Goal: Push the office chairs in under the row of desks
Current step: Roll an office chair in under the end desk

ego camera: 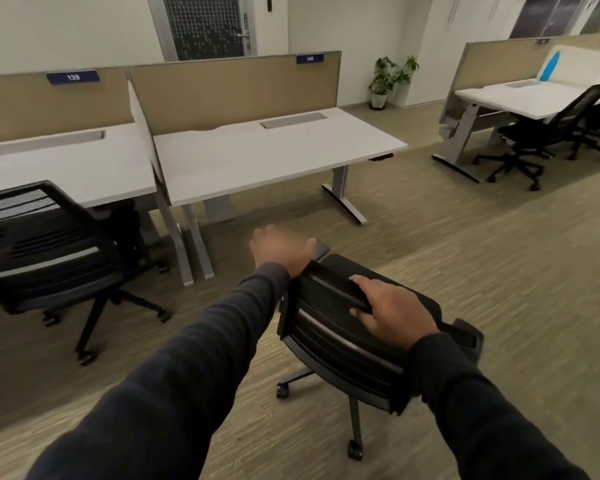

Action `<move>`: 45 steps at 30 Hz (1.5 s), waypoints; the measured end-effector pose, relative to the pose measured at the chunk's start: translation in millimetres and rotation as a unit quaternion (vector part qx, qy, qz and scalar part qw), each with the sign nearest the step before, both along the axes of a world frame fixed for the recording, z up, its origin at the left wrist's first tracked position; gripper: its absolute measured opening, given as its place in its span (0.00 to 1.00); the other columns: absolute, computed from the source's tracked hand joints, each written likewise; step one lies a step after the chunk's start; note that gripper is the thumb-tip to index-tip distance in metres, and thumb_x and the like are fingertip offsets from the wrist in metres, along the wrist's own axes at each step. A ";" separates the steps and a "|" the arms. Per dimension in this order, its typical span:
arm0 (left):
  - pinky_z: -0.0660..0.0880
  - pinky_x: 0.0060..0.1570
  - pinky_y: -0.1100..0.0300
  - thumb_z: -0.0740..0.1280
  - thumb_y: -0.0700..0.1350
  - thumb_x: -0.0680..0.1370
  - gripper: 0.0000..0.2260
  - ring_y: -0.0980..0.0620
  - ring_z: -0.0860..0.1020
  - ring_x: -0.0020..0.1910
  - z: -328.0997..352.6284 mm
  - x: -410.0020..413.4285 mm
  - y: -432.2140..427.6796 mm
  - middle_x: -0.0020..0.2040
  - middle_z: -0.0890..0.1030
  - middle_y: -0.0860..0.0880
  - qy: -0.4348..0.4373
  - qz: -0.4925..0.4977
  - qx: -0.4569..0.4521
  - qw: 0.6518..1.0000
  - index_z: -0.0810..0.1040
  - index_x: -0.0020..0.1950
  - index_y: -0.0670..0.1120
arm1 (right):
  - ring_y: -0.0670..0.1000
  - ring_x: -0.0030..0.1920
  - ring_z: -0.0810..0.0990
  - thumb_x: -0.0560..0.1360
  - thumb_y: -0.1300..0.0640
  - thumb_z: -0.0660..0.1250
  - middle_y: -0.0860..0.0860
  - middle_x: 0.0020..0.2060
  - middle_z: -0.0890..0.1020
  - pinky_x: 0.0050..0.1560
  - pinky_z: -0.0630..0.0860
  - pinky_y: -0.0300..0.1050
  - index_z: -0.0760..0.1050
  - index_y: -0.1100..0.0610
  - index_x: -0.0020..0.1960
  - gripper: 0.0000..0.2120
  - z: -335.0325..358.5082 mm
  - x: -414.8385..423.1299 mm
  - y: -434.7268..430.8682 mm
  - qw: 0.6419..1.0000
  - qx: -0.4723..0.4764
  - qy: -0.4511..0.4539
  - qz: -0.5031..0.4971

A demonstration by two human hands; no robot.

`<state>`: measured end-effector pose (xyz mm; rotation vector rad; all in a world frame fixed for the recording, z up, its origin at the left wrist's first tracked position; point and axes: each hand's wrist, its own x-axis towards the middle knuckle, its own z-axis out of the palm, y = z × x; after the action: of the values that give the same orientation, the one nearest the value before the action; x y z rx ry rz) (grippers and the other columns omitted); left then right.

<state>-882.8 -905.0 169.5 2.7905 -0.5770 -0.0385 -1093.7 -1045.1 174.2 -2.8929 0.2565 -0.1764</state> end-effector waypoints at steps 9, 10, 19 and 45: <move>0.64 0.64 0.39 0.43 0.78 0.68 0.39 0.37 0.63 0.68 -8.5 58.8 -95.2 0.64 0.74 0.45 -0.026 0.006 0.036 0.999 0.80 0.56 0.54 | 0.50 0.57 0.81 0.71 0.33 0.68 0.46 0.60 0.81 0.58 0.77 0.49 0.72 0.46 0.69 0.30 0.1 92.9 -164.9 0.998 -0.006 -0.017 0.058; 0.64 0.64 0.39 0.43 0.79 0.68 0.40 0.37 0.63 0.69 -8.3 65.4 -106.8 0.65 0.74 0.45 -0.026 0.007 0.040 0.999 0.79 0.56 0.54 | 0.50 0.57 0.81 0.70 0.30 0.67 0.46 0.59 0.81 0.57 0.77 0.49 0.73 0.46 0.68 0.33 1.4 104.8 -182.1 0.998 -0.008 -0.007 0.061; 0.62 0.61 0.39 0.39 0.83 0.65 0.45 0.40 0.64 0.65 -0.1 143.7 -224.1 0.62 0.74 0.46 -0.027 0.026 0.033 0.999 0.79 0.57 0.56 | 0.52 0.53 0.82 0.67 0.18 0.50 0.48 0.55 0.83 0.52 0.77 0.48 0.74 0.48 0.66 0.43 2.7 209.4 -327.1 0.995 -0.068 -0.025 0.062; 0.68 0.57 0.44 0.39 0.83 0.65 0.44 0.45 0.70 0.59 -2.4 478.6 -422.4 0.57 0.76 0.49 -0.060 -0.036 0.055 0.996 0.75 0.56 0.52 | 0.52 0.46 0.81 0.65 0.15 0.46 0.46 0.45 0.84 0.48 0.75 0.50 0.79 0.46 0.60 0.45 -6.3 599.6 -578.7 0.988 -0.139 -0.037 0.057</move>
<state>-404.3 -1327.4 167.1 2.8931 -0.7260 0.0844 -494.1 -1623.8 167.9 -3.1574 0.0555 -0.3231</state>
